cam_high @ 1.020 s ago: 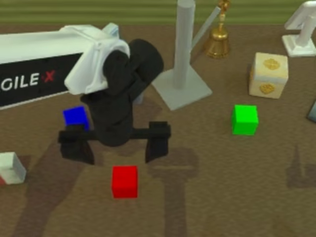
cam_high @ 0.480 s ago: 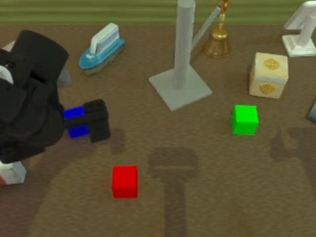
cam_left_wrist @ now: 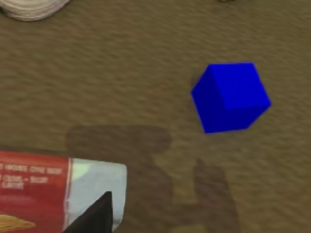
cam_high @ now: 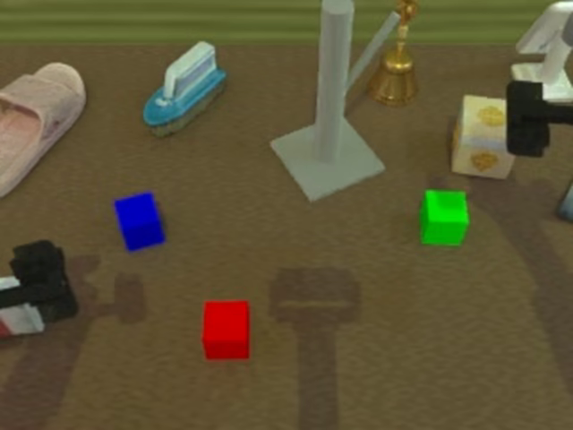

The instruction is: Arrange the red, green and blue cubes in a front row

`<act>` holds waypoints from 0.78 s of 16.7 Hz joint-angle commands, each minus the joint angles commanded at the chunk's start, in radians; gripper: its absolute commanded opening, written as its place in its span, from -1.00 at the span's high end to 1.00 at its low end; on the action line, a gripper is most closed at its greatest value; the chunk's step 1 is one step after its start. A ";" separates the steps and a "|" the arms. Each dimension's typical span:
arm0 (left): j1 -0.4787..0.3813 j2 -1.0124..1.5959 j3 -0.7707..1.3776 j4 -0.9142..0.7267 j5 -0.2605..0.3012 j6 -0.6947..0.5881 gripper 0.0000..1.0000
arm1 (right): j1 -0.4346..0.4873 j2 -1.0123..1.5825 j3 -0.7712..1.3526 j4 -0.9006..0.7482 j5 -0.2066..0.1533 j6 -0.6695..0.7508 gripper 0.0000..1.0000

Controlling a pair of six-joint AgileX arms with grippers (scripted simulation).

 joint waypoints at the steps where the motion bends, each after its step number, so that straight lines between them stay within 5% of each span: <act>1: 0.028 -0.085 -0.062 0.044 0.001 0.038 -1.00 | 0.015 0.100 0.080 -0.055 0.000 0.017 -1.00; 8: 0.159 -0.495 -0.334 0.309 0.024 0.279 -1.00 | 0.097 0.631 0.543 -0.338 -0.001 0.114 -1.00; 13: 0.184 -0.615 -0.381 0.394 0.032 0.358 -1.00 | 0.118 0.764 0.674 -0.405 -0.001 0.140 -1.00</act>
